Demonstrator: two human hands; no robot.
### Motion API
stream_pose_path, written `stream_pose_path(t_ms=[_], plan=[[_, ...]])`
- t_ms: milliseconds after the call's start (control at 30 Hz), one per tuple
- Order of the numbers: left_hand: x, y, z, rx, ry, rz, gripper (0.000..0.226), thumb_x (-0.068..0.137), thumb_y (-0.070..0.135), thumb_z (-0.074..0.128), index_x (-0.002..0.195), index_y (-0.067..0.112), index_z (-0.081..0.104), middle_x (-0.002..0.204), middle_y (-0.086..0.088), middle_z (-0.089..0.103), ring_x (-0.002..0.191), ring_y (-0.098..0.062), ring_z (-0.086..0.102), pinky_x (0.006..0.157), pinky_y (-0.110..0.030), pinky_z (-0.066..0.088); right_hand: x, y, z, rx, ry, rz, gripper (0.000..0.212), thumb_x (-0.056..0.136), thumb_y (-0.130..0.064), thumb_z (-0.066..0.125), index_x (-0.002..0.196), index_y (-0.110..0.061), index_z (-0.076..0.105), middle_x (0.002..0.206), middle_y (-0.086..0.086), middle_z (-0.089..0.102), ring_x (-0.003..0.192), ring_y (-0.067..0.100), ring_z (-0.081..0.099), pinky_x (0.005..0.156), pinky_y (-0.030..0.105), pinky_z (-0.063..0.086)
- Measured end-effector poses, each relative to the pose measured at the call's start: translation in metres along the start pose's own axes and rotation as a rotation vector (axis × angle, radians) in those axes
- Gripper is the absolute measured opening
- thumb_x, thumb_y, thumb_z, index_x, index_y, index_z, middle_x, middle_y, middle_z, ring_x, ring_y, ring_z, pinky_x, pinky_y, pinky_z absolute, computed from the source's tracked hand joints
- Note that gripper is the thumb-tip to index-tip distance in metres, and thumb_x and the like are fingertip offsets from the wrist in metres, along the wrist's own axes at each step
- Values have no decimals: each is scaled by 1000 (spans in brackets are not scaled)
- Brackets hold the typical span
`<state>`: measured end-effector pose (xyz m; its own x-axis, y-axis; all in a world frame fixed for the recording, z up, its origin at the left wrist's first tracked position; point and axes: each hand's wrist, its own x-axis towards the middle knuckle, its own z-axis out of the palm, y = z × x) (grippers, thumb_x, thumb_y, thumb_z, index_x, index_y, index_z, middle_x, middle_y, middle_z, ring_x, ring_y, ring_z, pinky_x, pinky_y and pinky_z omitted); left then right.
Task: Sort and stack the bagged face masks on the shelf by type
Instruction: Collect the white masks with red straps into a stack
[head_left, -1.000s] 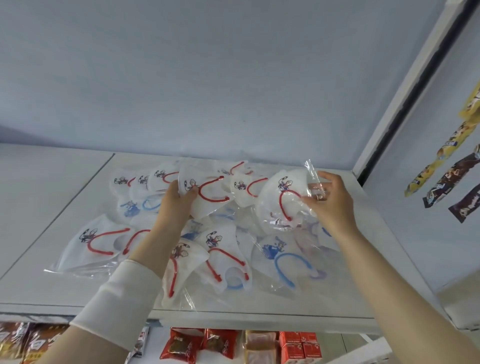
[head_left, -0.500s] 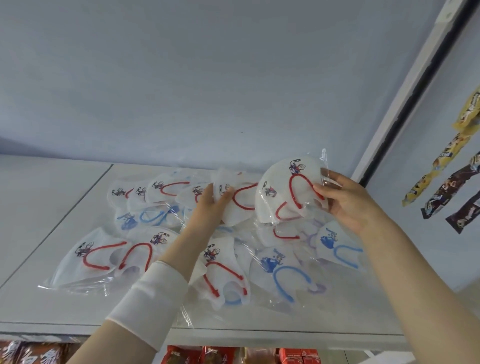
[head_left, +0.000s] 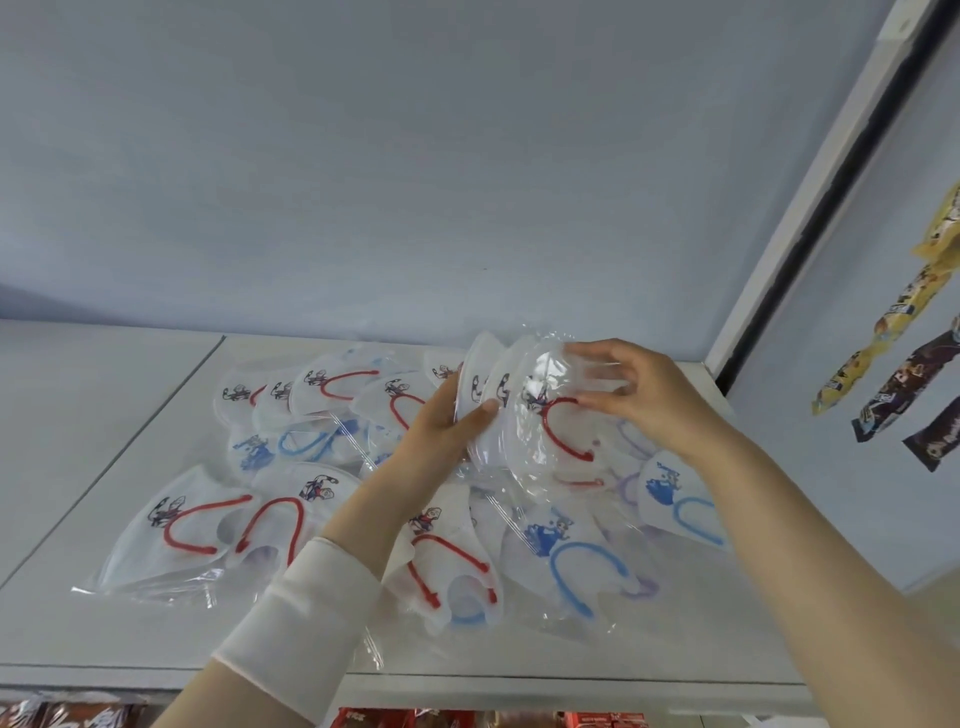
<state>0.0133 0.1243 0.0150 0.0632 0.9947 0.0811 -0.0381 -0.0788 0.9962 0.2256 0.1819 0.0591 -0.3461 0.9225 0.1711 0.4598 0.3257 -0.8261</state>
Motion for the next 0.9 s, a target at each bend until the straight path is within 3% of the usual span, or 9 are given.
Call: stream_pose_path(t_ms=[100, 200, 267, 400, 467, 533, 633, 767, 900], plan=[[-3, 2, 1, -26, -38, -8, 28, 98, 21, 46, 120, 37, 53, 108, 11, 70, 101, -7, 66, 82, -22, 55, 4, 2, 9, -19, 44, -32, 48, 76, -11, 74, 103, -45, 55, 111, -13, 61, 90, 1, 59, 79, 14, 44], [-5, 3, 3, 42, -46, -29, 20, 96, 30, 47, 110, 43, 53, 97, 21, 70, 90, 8, 65, 74, -10, 51, 6, 5, 17, -24, 111, -42, 51, 74, -10, 76, 113, -34, 53, 99, -8, 60, 73, 4, 53, 66, 6, 44], [-2, 2, 6, 158, -7, -14, 24, 93, 29, 55, 115, 37, 51, 108, 14, 67, 100, -1, 64, 88, -23, 52, 7, 4, 25, 8, 122, -40, 59, 74, -9, 76, 123, -28, 49, 98, -5, 59, 73, 8, 52, 65, 7, 44], [9, -2, 1, 153, 186, -17, 25, 90, 20, 61, 114, 24, 54, 103, 5, 66, 103, -19, 63, 97, -41, 49, 8, 11, 24, -7, 163, 35, 70, 76, -20, 75, 136, -21, 39, 114, -6, 55, 98, 11, 54, 83, 18, 43], [13, -5, -11, 76, 326, -64, 26, 91, 20, 60, 116, 19, 55, 98, 4, 65, 99, -22, 63, 94, -40, 50, 6, 25, 17, -282, 110, 129, 61, 76, -31, 75, 129, -21, 47, 121, 2, 53, 114, 21, 50, 94, 26, 36], [17, -10, -25, 32, 433, -104, 22, 91, 21, 59, 112, 20, 55, 100, -1, 66, 100, -26, 63, 95, -46, 50, 1, 42, 16, -661, -59, 213, 43, 72, -46, 74, 107, -31, 55, 115, 6, 52, 122, 30, 44, 95, 31, 30], [22, -16, -34, 0, 486, -153, 20, 91, 24, 59, 110, 22, 54, 99, -1, 66, 101, -28, 63, 95, -51, 49, -5, 64, 27, -788, -197, 234, 66, 68, -57, 72, 119, -20, 54, 131, 4, 49, 128, 27, 36, 104, 31, 24], [22, -17, -36, -30, 499, -165, 23, 92, 23, 58, 114, 21, 55, 105, -2, 66, 103, -27, 62, 96, -49, 48, -9, 64, 32, -676, 10, 206, 85, 64, -48, 79, 136, -22, 42, 130, 2, 51, 123, 24, 35, 99, 30, 29], [22, -17, -40, -28, 543, -168, 33, 91, 23, 58, 123, 15, 54, 111, -8, 65, 104, -30, 62, 95, -51, 49, -10, 57, 27, -488, 128, 171, 64, 73, -22, 77, 130, -18, 47, 119, 2, 55, 110, 20, 46, 88, 26, 37]])
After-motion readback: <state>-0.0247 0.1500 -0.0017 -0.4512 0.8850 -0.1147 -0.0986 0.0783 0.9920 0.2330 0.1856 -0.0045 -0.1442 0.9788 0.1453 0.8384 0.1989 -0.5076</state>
